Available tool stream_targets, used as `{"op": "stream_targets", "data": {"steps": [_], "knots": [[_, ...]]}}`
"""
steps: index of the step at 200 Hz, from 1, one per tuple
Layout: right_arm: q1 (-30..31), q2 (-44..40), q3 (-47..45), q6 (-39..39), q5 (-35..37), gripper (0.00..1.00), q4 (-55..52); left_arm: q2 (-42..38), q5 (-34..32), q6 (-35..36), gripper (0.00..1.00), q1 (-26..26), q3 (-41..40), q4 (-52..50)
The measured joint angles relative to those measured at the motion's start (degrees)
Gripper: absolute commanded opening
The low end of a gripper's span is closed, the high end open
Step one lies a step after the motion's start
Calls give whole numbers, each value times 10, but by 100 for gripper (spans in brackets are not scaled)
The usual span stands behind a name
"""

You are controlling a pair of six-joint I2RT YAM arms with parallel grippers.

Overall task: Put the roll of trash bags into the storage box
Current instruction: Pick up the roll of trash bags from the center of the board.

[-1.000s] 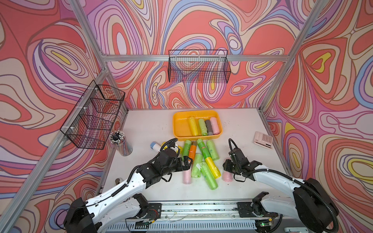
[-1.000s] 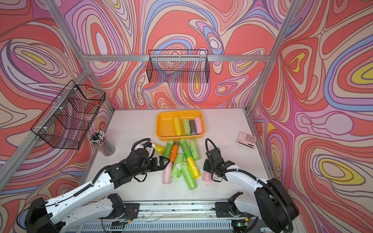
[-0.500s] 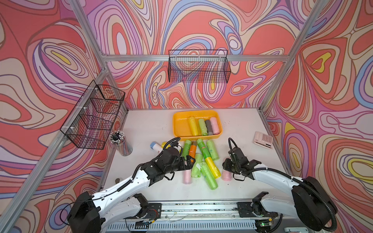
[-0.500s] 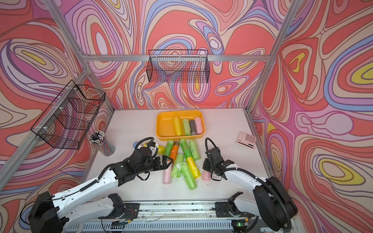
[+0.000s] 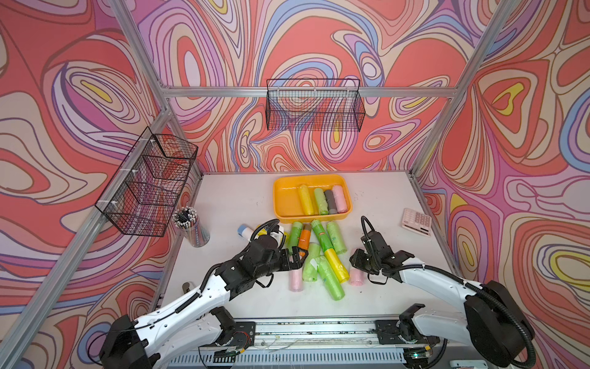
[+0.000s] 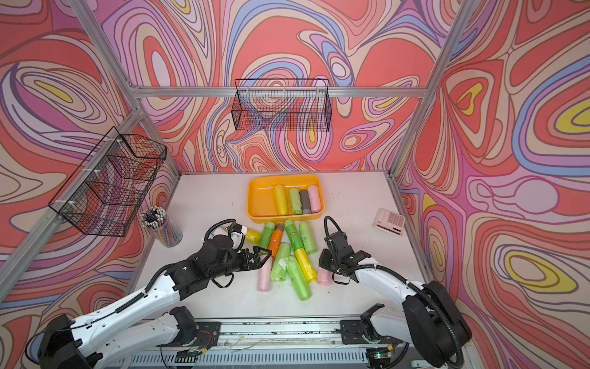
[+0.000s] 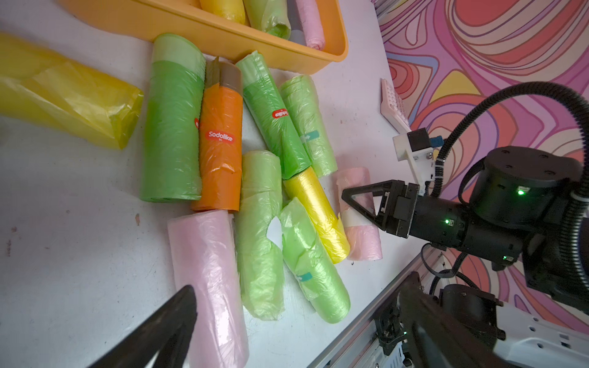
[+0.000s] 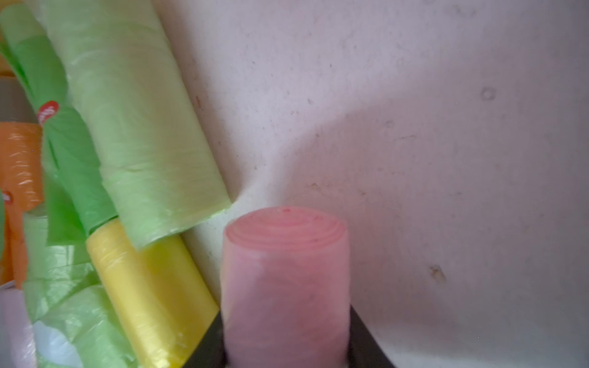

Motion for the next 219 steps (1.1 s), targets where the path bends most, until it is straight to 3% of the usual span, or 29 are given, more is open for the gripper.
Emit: {"op": "stream_targets", "data": {"steps": [69, 153, 219], "knots": [[0, -48, 20, -12, -27, 23, -21, -26, 20, 6, 100, 0, -4, 0], [0, -42, 77, -26, -52, 20, -47, -59, 24, -13, 100, 0, -30, -8], [0, -40, 102, -19, -81, 15, -48, -151, -24, -11, 100, 0, -29, -77]]}}
